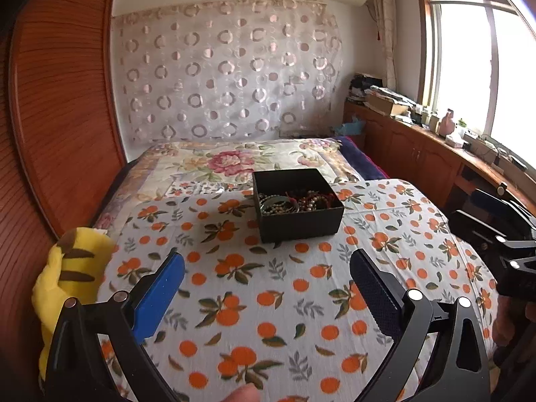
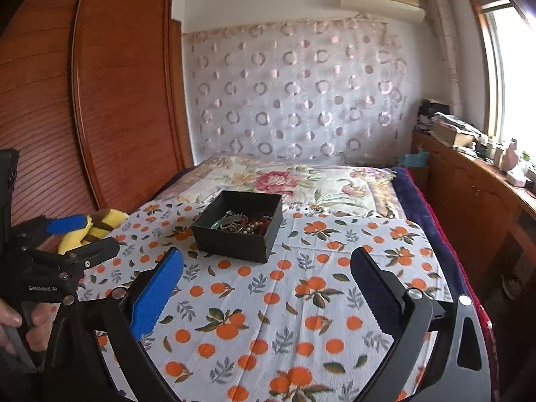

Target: Organize jewelry

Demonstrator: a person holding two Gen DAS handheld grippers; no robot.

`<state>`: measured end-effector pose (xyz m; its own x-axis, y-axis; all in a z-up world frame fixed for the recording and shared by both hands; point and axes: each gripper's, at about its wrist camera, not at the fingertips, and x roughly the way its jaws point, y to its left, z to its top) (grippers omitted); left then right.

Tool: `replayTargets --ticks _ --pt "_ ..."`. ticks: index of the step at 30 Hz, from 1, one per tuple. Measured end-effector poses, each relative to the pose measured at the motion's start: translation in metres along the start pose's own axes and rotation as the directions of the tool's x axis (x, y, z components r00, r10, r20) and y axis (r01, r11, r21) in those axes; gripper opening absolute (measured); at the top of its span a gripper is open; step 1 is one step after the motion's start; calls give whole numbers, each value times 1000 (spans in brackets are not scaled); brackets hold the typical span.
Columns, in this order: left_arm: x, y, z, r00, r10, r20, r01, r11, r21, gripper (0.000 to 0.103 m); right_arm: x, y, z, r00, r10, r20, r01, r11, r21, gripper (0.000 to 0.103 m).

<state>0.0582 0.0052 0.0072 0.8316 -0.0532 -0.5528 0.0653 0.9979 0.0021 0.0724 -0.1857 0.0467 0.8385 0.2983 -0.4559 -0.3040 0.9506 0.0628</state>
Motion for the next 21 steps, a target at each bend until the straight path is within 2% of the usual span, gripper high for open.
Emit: replayTargets --ticks 21 --pt "-25 -7 -7 999 -8 34 8 1000 3 95 -22 6 -6 1000 -14 25 14 1000 10 100"
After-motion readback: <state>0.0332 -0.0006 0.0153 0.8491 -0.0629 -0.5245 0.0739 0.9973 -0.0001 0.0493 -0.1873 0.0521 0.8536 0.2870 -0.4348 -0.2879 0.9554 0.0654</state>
